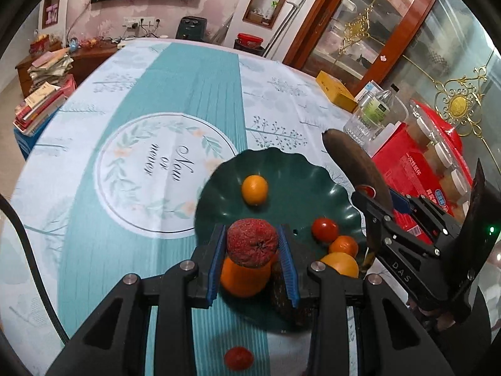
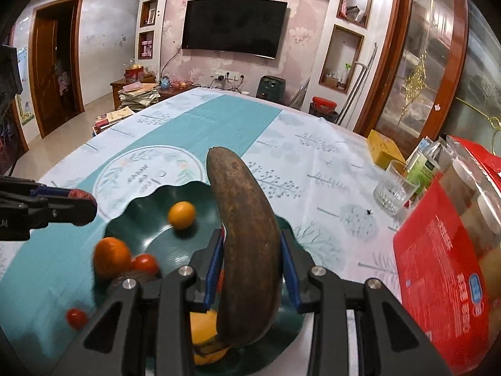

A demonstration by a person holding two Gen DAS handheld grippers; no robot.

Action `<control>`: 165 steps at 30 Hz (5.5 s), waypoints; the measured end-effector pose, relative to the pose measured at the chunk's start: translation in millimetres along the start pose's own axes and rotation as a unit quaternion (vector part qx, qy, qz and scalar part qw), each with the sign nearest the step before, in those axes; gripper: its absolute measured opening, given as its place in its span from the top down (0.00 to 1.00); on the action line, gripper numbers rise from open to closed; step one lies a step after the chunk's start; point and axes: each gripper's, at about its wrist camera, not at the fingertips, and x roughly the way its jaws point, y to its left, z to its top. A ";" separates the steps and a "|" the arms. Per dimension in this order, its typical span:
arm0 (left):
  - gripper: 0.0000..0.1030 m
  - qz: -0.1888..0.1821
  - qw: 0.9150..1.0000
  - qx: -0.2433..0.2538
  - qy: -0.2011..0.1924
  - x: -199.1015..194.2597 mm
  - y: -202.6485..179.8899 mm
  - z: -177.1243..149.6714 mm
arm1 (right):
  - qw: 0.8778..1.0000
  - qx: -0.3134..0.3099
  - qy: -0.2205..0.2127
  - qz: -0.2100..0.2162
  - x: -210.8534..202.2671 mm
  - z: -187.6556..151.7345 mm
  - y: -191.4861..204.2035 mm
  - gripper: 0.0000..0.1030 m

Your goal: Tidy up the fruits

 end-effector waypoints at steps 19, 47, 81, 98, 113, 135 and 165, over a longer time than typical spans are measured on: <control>0.64 -0.017 0.999 -0.021 0.031 52.2 4.7 -4.9 | 0.999 0.031 0.044 0.003 54.1 -20.7 -14.7 0.64; 0.35 0.019 1.000 0.003 0.001 -84.7 0.8 -38.2 | 0.966 0.245 0.089 0.001 -73.6 -74.2 -13.4 0.37; 0.32 0.053 0.989 0.075 0.113 -21.4 2.4 -99.5 | 0.891 0.369 0.263 0.042 -65.8 -135.9 71.4 0.37; 0.63 0.027 0.988 0.083 0.127 13.5 -2.3 -106.5 | 0.921 0.287 0.260 0.045 -53.6 -124.0 86.2 0.70; 0.75 0.027 0.992 0.076 0.095 -10.6 -4.0 -87.1 | 0.948 0.238 0.208 0.027 -59.1 -94.0 78.6 0.71; 0.75 0.024 0.997 0.069 -0.032 -34.4 -30.7 -5.8 | 0.976 0.212 0.053 -0.003 -69.7 -6.1 25.1 0.71; 0.35 0.063 0.997 0.035 0.015 -41.4 -10.4 -15.6 | 0.961 0.260 0.092 0.010 -64.0 -29.8 8.0 0.52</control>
